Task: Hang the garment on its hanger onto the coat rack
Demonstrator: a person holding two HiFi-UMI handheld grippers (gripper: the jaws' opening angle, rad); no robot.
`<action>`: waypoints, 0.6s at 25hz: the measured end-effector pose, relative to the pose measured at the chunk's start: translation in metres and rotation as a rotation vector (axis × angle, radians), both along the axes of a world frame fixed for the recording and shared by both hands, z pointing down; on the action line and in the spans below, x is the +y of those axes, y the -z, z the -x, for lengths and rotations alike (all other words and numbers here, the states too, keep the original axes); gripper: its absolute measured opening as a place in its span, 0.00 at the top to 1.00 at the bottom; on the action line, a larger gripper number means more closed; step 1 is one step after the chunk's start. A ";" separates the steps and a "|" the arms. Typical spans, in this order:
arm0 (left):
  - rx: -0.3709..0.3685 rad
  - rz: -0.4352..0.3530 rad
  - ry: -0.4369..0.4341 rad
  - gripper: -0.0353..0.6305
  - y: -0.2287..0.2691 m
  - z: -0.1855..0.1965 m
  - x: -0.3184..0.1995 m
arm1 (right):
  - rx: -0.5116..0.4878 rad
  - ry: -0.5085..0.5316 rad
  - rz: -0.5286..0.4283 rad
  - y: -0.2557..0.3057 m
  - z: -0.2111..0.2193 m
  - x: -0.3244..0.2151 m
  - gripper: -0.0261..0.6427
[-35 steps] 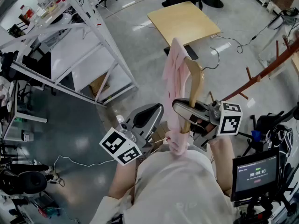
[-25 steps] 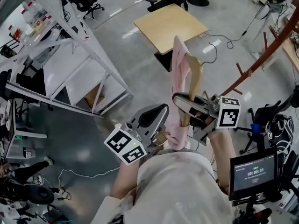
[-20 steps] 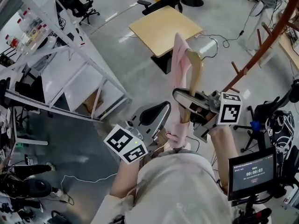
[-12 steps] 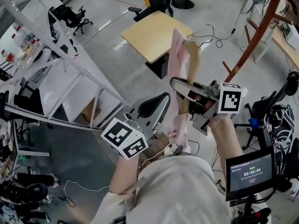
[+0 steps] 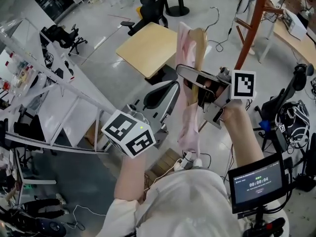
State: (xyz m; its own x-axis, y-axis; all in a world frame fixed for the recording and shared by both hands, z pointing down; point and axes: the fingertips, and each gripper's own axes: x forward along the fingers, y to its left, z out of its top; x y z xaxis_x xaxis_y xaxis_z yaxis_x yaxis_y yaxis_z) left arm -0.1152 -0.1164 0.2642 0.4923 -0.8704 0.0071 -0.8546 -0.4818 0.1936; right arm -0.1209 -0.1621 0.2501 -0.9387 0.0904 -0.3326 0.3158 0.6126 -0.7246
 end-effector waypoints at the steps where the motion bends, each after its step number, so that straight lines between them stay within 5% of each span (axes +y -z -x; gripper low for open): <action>1: -0.003 0.000 -0.010 0.94 0.002 -0.004 -0.006 | -0.002 -0.005 0.004 0.003 -0.003 -0.006 0.93; 15: -0.008 0.089 -0.104 0.94 -0.012 -0.053 -0.081 | 0.031 -0.068 0.068 -0.012 -0.041 -0.082 0.93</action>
